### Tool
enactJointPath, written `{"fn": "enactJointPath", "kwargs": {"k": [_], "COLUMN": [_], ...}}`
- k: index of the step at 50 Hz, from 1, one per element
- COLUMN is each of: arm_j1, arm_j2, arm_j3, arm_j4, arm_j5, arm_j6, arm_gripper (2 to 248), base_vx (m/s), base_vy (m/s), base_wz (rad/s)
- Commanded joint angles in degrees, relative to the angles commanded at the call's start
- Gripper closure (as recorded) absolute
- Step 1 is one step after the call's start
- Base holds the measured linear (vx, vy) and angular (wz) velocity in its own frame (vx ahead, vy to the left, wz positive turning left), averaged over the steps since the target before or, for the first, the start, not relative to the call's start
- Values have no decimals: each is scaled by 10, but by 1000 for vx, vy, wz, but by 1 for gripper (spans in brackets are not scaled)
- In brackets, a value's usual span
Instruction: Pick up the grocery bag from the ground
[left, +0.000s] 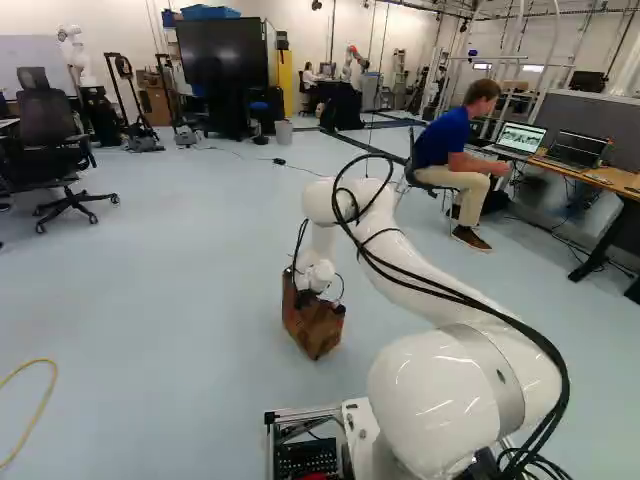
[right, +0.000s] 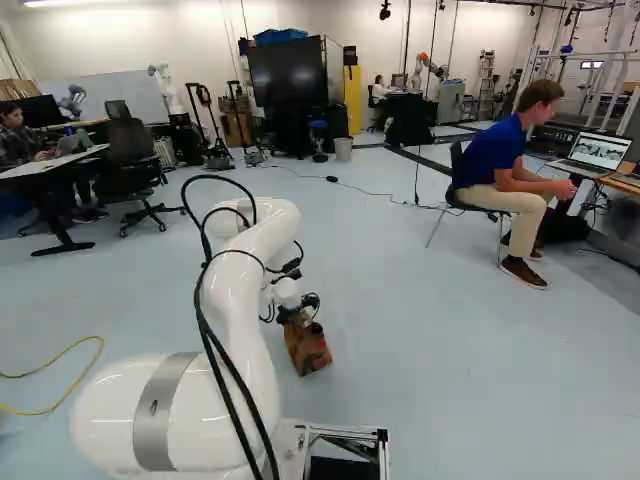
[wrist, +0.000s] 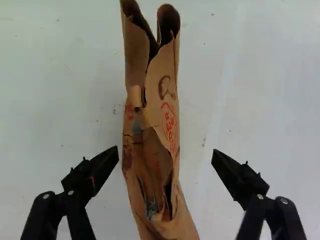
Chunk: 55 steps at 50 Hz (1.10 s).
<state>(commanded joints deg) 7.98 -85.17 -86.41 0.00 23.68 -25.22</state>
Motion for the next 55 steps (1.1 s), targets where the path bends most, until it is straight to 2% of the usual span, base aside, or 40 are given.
{"fn": "enactJointPath", "kwargs": {"k": [7,16,17,21,22,27,28,32,33,37,38,42,43,55], "arm_j1": [0,0,0,0,0,0,0,0,0,0,0,0,0,0], "arm_j2": [-26,-35,-35,-36,-36,-36,-36,-36,-36,-36,-36,-36,-36,-23], "arm_j3": [-25,-33,-33,-34,-34,-34,-34,-34,-34,-34,-34,-34,-34,-22], "arm_j4": [0,0,0,0,0,0,0,0,0,0,0,0,0,0], "arm_j5": [0,0,0,0,0,0,0,0,0,0,0,0,0,0], "arm_j6": [0,0,0,0,0,0,0,0,0,0,0,0,0,0], "arm_gripper": [3,8,45,45,83,83,122,122,160,160,199,199,228,228], "base_vx": [0,0,0,0,0,0,0,0,0,0,0,0,0,0], "base_vy": [0,0,0,0,0,0,0,0,0,0,0,0,0,0], "base_wz": [0,0,0,0,0,0,0,0,0,0,0,0,0,0]}}
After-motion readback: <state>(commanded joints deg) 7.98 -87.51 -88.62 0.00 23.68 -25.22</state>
